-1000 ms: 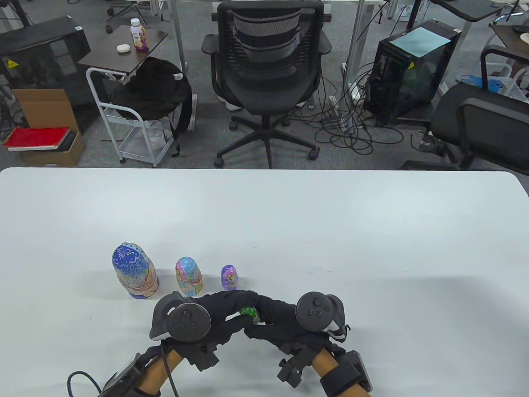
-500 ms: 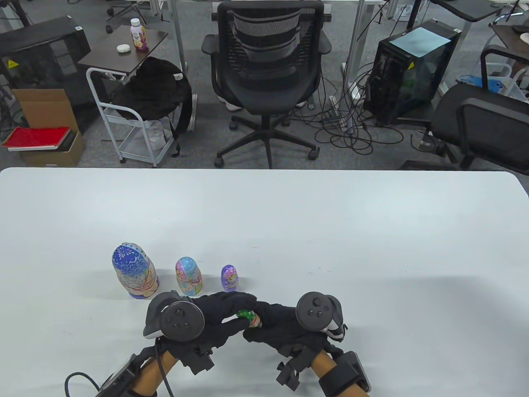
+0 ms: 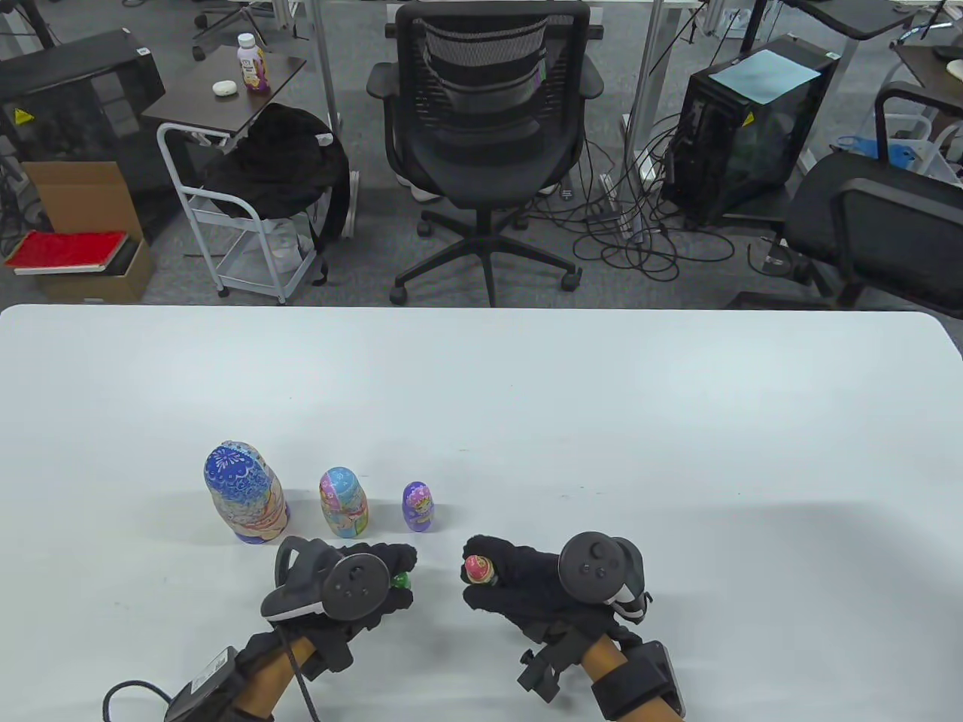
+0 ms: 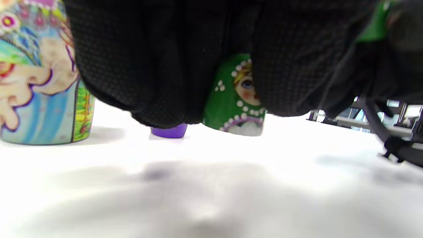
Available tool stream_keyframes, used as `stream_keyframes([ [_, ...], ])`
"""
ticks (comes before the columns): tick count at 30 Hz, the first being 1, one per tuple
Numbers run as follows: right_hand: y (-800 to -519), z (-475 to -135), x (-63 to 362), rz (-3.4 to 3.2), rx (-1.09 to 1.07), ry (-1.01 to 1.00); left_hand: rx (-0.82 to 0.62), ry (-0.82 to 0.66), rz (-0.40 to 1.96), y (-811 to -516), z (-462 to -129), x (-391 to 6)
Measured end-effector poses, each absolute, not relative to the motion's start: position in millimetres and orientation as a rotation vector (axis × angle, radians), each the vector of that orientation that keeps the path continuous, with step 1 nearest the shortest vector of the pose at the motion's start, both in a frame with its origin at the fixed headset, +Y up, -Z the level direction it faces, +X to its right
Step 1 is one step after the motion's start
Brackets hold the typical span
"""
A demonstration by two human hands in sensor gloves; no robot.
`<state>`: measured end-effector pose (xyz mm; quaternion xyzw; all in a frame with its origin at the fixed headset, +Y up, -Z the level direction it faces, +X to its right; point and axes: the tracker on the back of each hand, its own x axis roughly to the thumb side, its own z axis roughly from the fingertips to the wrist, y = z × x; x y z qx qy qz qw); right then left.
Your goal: Separate nested Russian dolls into individual dolls
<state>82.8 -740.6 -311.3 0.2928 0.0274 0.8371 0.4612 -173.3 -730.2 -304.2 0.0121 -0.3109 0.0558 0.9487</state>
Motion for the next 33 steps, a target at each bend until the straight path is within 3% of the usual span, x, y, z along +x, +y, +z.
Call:
stream_keyframes([
  [8, -740, -310, 86, 2.072, 0.735, 0.054, 0.068, -0.647, 0.027, -752, -305, -166],
  [22, -740, -310, 86, 2.069, 0.744, 0.045, 0.021, -0.631, -0.019, -754, -307, -164],
  [25, -740, -310, 86, 2.072, 0.742, 0.042, 0.067, -0.626, 0.055, -739, -308, -171],
  [30, -741, -311, 85, 2.067, 0.733, 0.056, 0.316, -0.682, 0.351, -697, -295, -179],
  [33, -742, -310, 82, 2.076, 0.745, 0.069, 0.353, -0.736, 0.495, -682, -286, -172],
])
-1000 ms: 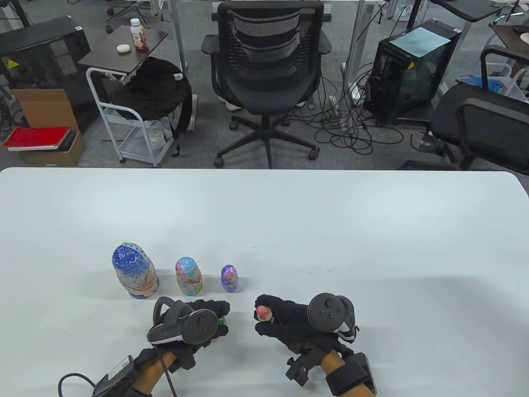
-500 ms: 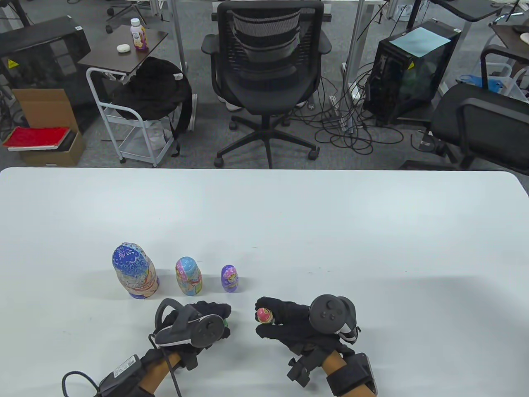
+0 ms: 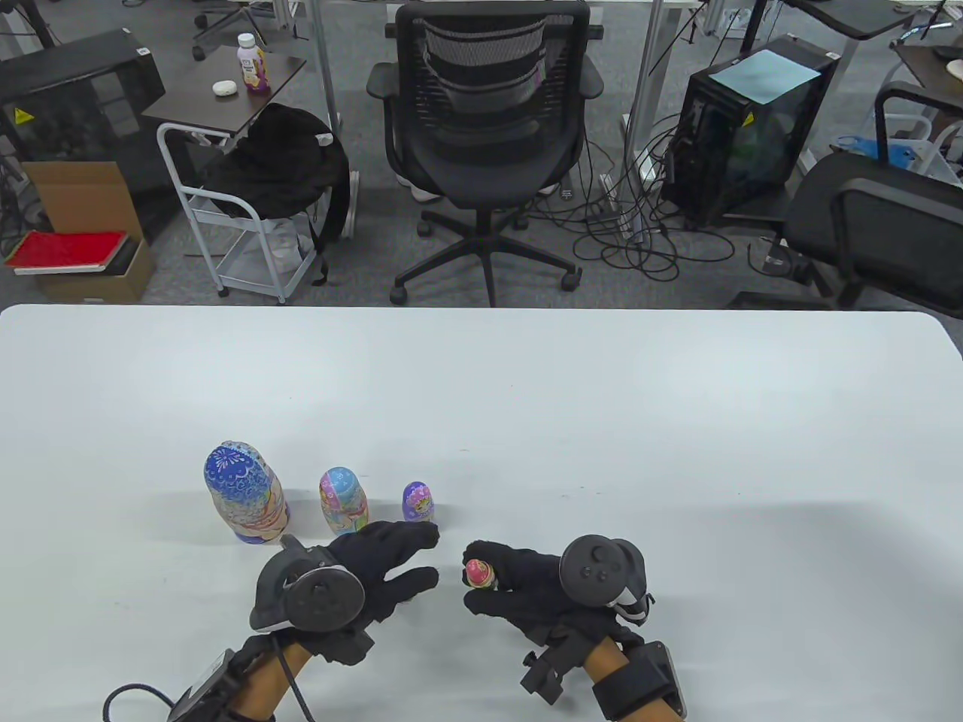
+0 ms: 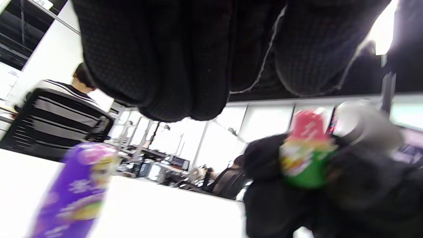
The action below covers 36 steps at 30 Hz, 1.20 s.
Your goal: Separate nested Russian dolls into individual dolls
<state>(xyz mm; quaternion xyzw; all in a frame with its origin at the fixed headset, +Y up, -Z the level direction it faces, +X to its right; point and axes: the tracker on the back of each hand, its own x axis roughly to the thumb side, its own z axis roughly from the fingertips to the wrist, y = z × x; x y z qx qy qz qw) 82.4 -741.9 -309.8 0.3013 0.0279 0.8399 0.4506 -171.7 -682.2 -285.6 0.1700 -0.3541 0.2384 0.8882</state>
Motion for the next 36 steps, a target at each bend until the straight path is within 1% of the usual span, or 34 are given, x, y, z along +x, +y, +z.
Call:
stream_keyframes([
  [2, -742, -309, 80, 2.08, 0.752, 0.075, 0.346, -0.779, 0.536, -679, -281, -164],
  [6, -740, -306, 78, 2.098, 0.769, 0.072, 0.343, -0.843, 0.537, -681, -273, -148],
  [13, -739, -301, 73, 2.169, 0.832, 0.072, 0.366, -0.839, 0.464, -685, -271, -134],
  [17, -738, -302, 74, 2.162, 0.829, 0.073, 0.368, -0.831, 0.487, -682, -272, -136],
  [22, -737, -305, 79, 2.208, 0.818, 0.056, 0.401, -0.789, 0.573, -668, -274, -151],
  [25, -737, -308, 85, 2.205, 0.79, 0.05, 0.41, -0.755, 0.551, -665, -278, -160],
  [28, -734, -310, 91, 2.195, 0.748, 0.014, 0.358, -0.728, 0.465, -674, -284, -159],
  [31, -732, -311, 97, 2.183, 0.709, -0.026, 0.265, -0.725, 0.352, -691, -290, -150],
  [36, -728, -314, 108, 2.196, 0.661, -0.056, 0.166, -0.742, 0.232, -715, -299, -132],
])
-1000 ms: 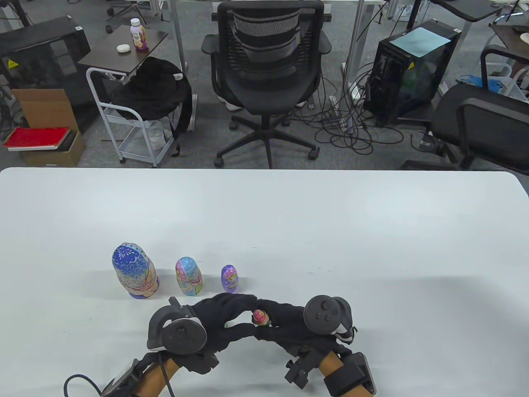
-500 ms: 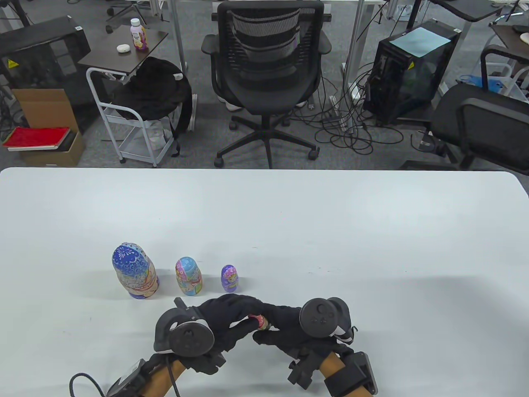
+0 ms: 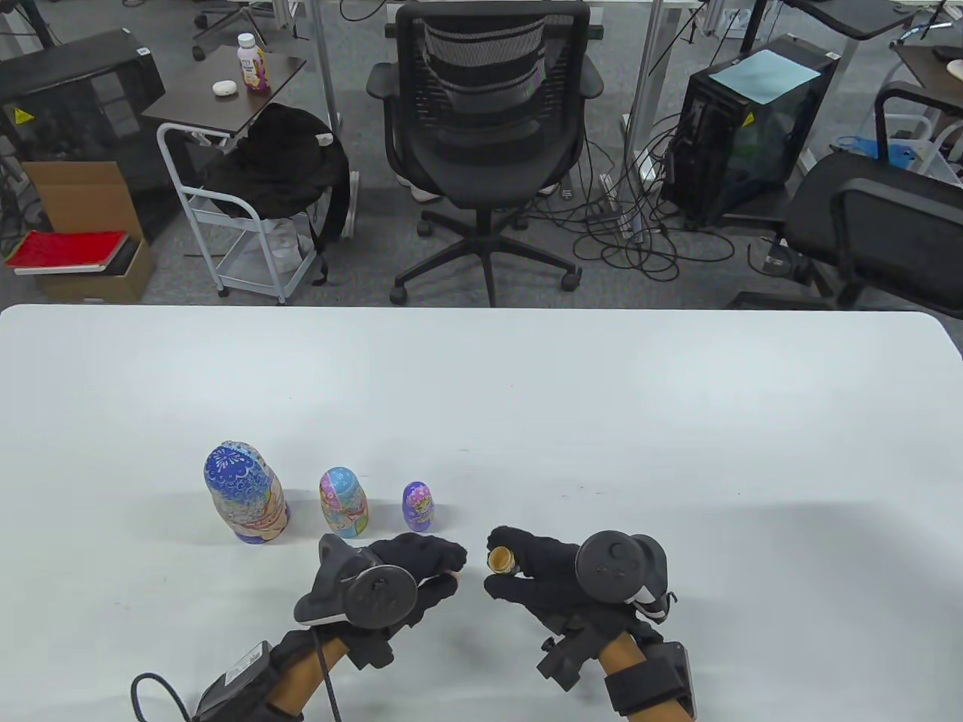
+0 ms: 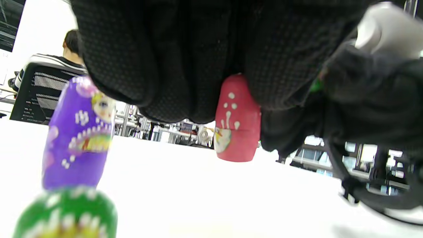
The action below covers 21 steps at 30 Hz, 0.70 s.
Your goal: Separate nested Russian dolls into individual dolls
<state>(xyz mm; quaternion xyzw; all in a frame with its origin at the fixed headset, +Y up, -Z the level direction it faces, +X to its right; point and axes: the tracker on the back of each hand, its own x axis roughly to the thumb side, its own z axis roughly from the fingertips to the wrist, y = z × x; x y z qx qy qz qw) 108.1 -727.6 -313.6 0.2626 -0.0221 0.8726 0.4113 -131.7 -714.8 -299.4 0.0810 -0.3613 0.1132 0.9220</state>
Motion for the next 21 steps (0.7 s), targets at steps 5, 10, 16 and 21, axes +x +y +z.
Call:
stream_keyframes([
  [5, -727, -315, 113, 2.188, 0.639, -0.071, 0.127, -0.788, 0.114, -732, -302, -118],
  [10, -727, -315, 112, 2.186, 0.643, -0.066, 0.107, -0.788, 0.084, -742, -306, -116],
  [16, -728, -314, 111, 2.189, 0.656, -0.055, 0.108, -0.799, 0.074, -743, -305, -116],
  [21, -728, -314, 110, 2.185, 0.663, -0.049, 0.13, -0.734, 0.093, -722, -306, -129],
])
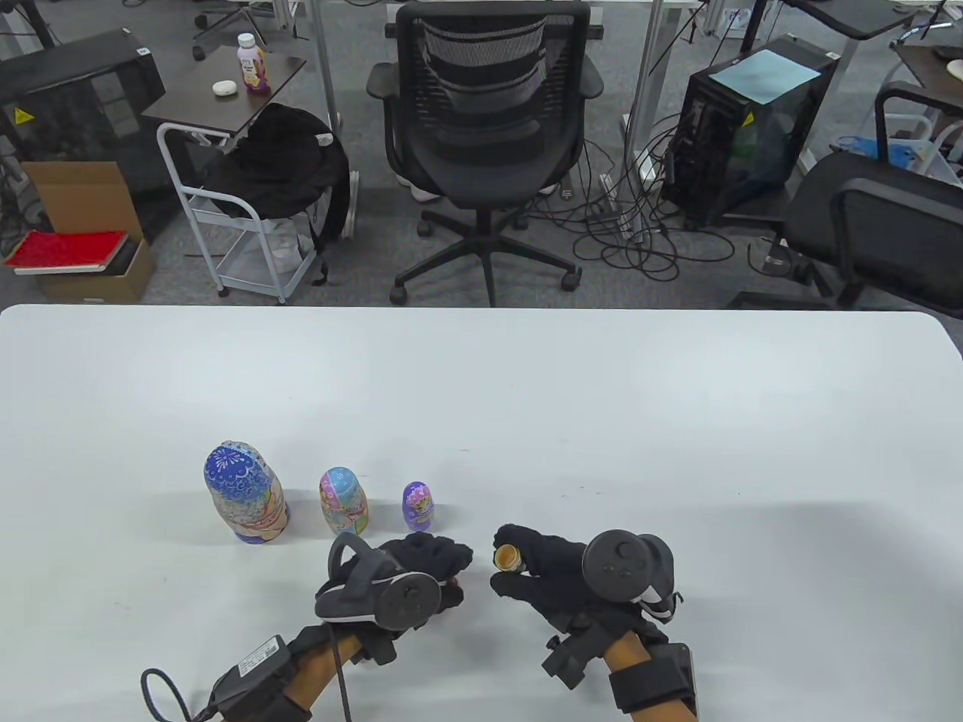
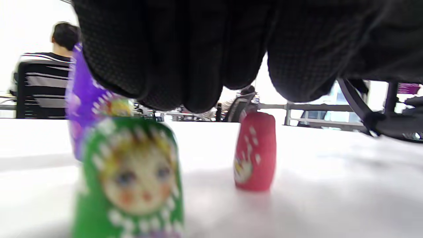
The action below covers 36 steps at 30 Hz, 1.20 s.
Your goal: Separate nested Russian dolls into individual dolls
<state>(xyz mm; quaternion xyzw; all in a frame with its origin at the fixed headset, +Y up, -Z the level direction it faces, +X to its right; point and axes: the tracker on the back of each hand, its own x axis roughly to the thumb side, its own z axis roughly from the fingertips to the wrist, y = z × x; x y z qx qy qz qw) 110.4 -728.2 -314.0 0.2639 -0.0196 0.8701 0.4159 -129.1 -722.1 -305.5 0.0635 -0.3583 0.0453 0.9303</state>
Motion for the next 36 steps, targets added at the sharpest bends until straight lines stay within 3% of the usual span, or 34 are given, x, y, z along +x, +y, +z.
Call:
stream_keyframes([
  [4, -730, -314, 108, 2.179, 0.672, -0.034, 0.043, -0.651, 0.023, -712, -305, -146],
  [9, -730, -312, 103, 2.177, 0.69, -0.023, -0.046, -0.614, -0.083, -729, -304, -159],
  [14, -731, -311, 102, 2.181, 0.695, -0.016, -0.036, -0.626, -0.065, -741, -307, -161],
  [19, -731, -311, 103, 2.182, 0.695, -0.012, 0.023, -0.633, -0.041, -736, -308, -159],
  [29, -734, -310, 95, 2.189, 0.722, 0.025, 0.227, -0.682, 0.314, -681, -290, -157],
  [36, -735, -306, 85, 2.199, 0.771, 0.059, 0.245, -0.767, 0.442, -675, -279, -146],
])
